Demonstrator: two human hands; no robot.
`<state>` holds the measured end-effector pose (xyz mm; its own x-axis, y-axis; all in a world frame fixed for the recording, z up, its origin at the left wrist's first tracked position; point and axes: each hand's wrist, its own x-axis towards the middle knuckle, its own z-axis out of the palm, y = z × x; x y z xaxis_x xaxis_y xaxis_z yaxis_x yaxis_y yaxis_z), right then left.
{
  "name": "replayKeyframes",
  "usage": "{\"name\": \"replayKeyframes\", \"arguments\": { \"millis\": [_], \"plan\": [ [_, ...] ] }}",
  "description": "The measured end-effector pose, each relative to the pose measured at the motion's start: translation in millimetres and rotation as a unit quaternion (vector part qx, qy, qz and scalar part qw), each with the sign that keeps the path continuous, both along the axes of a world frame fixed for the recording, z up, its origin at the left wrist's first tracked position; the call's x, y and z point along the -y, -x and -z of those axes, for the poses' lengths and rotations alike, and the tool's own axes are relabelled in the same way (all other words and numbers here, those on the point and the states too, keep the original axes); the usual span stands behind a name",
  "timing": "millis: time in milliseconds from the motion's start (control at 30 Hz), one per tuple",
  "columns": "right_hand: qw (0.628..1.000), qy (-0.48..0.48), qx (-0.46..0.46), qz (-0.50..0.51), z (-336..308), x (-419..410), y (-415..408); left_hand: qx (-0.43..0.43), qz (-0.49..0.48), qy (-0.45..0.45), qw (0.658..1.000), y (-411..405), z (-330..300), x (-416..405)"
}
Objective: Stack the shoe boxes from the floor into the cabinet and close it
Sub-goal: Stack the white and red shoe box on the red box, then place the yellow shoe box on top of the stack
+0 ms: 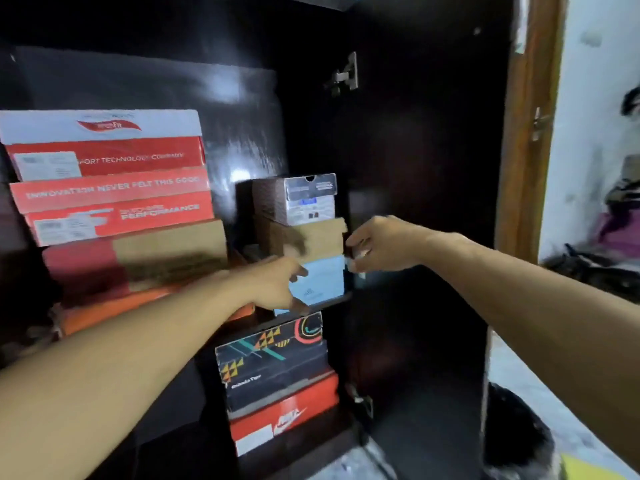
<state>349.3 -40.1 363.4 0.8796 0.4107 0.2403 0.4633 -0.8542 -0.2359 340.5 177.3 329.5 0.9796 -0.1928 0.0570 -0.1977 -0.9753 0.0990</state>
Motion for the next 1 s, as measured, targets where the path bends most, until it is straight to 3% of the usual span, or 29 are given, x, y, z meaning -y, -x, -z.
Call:
{"name": "replayKeyframes", "arguments": {
  "millis": [200, 367, 567, 667, 867, 1000],
  "plan": [
    [0.994, 0.012, -0.097, 0.057, 84.5, 116.1, 55.3, -0.1, 0.084, 0.038, 0.991, 10.7, 82.6, 123.3],
    [0.98, 0.038, -0.166, 0.106, 156.5, 199.7, 93.0, -0.203, 0.161, -0.004, 0.966, 41.4, 163.2, 223.6],
    [0.95, 0.035, -0.24, 0.198, 260.7, 275.2, 111.3, -0.238, 0.201, -0.029, 0.95, 62.3, 254.1, 296.7],
    [0.933, 0.03, -0.276, 0.228, 316.4, 292.4, 123.1, -0.29, 0.186, 0.007, 0.939, 65.2, 312.9, 314.1],
    [0.902, 0.041, -0.303, 0.304, 430.5, 288.6, 136.0, -0.314, 0.172, 0.003, 0.934, 71.7, 408.7, 330.8],
    [0.864, 0.013, -0.303, 0.401, 469.7, 266.7, 142.2, -0.339, 0.146, 0.017, 0.929, 65.7, 450.2, 331.1]
  ]
}}
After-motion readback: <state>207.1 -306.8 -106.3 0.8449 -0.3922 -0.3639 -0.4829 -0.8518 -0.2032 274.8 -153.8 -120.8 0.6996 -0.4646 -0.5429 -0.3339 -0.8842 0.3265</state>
